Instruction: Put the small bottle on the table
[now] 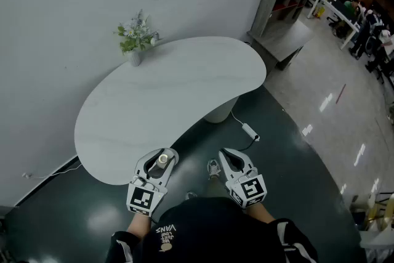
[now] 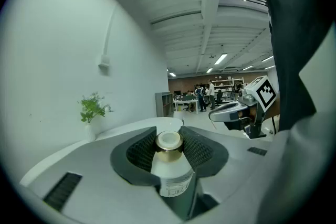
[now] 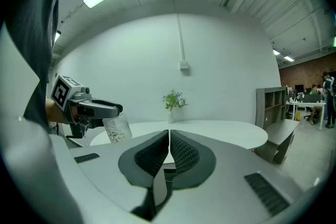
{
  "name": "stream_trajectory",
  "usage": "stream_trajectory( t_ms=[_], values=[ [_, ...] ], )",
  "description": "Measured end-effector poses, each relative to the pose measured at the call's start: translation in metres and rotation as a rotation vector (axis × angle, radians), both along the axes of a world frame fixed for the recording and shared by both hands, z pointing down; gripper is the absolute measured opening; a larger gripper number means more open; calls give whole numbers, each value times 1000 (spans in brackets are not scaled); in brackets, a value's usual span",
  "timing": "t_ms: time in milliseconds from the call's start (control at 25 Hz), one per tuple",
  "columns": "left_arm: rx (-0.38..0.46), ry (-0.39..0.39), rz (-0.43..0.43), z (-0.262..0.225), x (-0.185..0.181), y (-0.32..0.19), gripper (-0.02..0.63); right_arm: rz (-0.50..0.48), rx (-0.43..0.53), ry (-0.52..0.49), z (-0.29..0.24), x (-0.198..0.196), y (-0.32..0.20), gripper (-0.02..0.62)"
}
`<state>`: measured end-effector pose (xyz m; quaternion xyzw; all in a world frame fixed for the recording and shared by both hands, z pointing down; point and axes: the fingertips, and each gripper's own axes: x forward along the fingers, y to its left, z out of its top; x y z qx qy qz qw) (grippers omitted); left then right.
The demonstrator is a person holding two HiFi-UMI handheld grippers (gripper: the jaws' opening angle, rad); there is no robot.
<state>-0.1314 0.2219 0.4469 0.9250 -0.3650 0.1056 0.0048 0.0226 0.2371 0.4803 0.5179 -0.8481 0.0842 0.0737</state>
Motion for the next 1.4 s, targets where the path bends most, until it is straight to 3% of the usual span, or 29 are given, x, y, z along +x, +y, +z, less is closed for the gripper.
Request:
stream_trajectory(
  t_ms=[840,1160,1400],
  values=[
    [-3,-12,-16,2,4,-12,158,-12,20,-60,-4,6,-13,51],
    [-10,-41,-61,7,23,-51,158,-33,21,-62,-4,35,-56,52],
    [-10,-18,-132,5,50,-95,158,-126,11,-48,-3,54,-105,52]
  ],
)
